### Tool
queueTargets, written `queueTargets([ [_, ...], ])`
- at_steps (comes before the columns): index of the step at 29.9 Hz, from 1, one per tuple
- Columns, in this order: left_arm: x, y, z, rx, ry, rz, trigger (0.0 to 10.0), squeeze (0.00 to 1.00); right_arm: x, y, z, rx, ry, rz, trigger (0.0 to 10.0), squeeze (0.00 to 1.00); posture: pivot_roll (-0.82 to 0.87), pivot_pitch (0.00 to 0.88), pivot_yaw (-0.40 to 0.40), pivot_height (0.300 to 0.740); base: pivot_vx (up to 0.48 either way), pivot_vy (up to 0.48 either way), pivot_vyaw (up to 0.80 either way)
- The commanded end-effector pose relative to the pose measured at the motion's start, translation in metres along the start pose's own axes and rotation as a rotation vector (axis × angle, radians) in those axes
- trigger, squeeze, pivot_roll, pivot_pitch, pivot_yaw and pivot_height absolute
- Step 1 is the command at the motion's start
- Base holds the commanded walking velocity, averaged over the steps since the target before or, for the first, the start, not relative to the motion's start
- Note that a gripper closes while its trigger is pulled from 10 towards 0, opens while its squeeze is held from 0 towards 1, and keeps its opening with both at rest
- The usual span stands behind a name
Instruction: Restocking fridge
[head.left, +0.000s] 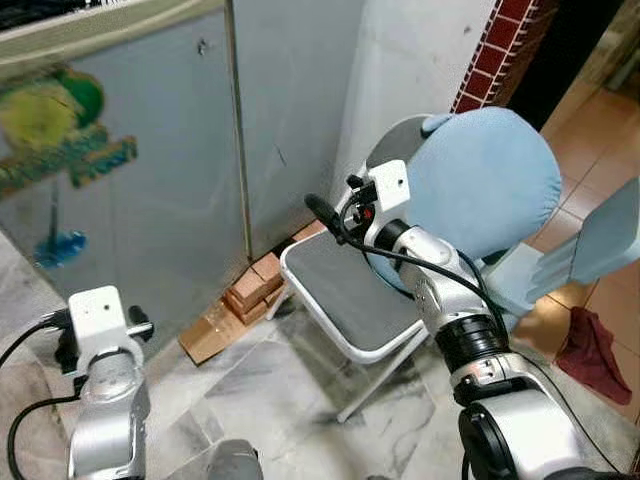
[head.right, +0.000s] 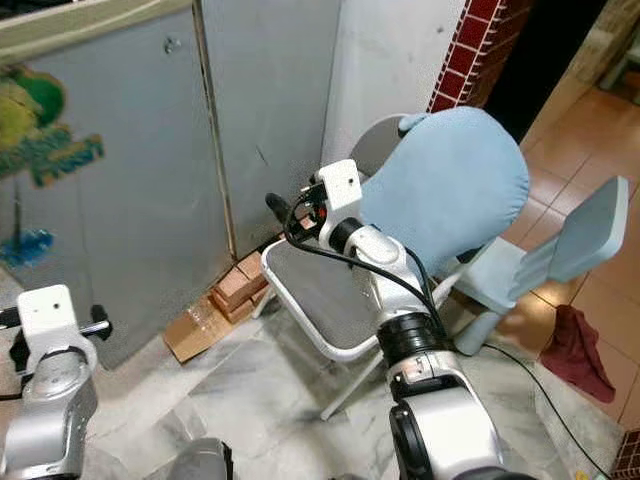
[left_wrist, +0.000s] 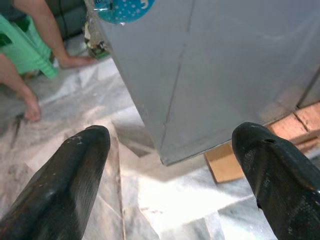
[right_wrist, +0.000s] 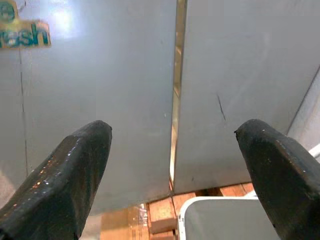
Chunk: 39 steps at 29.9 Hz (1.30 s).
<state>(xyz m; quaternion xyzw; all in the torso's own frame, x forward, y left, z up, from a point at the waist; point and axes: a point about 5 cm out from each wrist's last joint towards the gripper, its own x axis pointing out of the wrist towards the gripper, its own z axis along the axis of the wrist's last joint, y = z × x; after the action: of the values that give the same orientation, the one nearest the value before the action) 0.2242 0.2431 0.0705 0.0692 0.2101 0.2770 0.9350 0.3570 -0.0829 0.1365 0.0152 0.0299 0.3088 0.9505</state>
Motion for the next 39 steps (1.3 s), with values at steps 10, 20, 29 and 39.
queueTargets([
  [10,-0.015,-0.025,0.034,0.054,-0.291,-0.202,10.0,0.0,-0.022,-0.03,-0.011,-0.013,0.005,-0.216,10.0,0.0,0.13,0.0,-0.079,0.74,0.0,0.276,0.0],
  [20,-0.025,-0.039,0.033,0.052,-0.353,-0.336,10.0,0.0,-0.063,-0.042,-0.037,0.002,0.056,-0.306,10.0,0.0,0.12,0.0,-0.078,0.74,0.0,0.48,0.0],
  [29,-0.028,-0.047,0.038,0.001,-0.387,-0.408,10.0,0.0,-0.068,-0.044,-0.038,0.007,0.075,-0.318,10.0,0.0,0.11,0.0,-0.087,0.74,0.0,0.48,-0.28],
  [39,-0.031,-0.051,0.04,-0.049,-0.384,-0.457,10.0,0.0,-0.072,-0.04,-0.037,0.021,0.067,-0.329,10.0,0.0,0.09,0.0,-0.073,0.74,0.0,0.48,-0.76],
])
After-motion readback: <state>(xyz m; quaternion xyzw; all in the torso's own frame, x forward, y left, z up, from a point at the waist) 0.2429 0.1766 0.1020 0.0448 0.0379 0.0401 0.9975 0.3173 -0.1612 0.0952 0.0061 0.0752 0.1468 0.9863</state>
